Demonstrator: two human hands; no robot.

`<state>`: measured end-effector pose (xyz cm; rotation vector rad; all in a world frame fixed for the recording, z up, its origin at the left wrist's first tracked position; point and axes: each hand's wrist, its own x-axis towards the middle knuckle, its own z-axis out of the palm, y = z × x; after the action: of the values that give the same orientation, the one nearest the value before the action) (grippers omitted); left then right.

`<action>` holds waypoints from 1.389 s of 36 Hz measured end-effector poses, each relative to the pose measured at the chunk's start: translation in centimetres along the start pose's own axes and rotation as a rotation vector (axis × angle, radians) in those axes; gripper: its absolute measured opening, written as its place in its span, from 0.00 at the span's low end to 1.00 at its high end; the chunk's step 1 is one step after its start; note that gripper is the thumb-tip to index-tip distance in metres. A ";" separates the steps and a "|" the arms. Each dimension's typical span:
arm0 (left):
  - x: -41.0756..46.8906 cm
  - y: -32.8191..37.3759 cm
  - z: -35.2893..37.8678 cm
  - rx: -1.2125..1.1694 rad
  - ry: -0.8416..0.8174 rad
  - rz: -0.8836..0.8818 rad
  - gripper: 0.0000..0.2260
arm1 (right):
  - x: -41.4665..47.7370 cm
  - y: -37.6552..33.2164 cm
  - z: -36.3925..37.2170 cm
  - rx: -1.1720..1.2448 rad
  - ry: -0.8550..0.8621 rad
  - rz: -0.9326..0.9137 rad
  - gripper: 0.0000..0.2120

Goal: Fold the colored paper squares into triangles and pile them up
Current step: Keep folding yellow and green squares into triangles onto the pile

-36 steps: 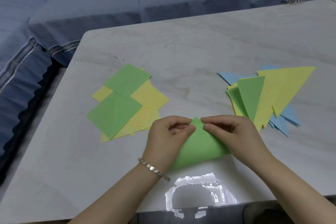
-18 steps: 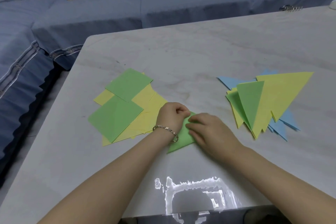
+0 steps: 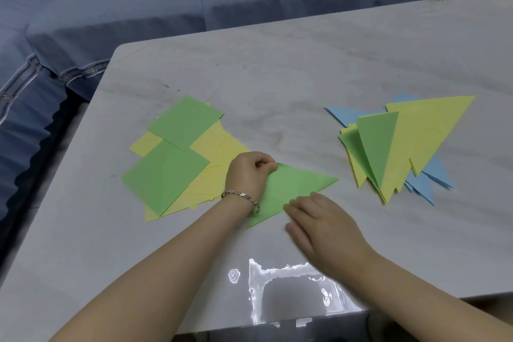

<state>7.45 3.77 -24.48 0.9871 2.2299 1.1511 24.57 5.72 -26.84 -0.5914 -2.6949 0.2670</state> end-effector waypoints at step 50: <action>-4.1 2.7 -2.4 -0.404 0.041 -0.066 0.04 | 2.3 0.4 -5.8 0.868 0.395 0.657 0.12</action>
<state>9.63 0.47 -20.67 0.7228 1.9319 1.5222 25.06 7.72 -20.89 -1.0543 -1.6823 1.2438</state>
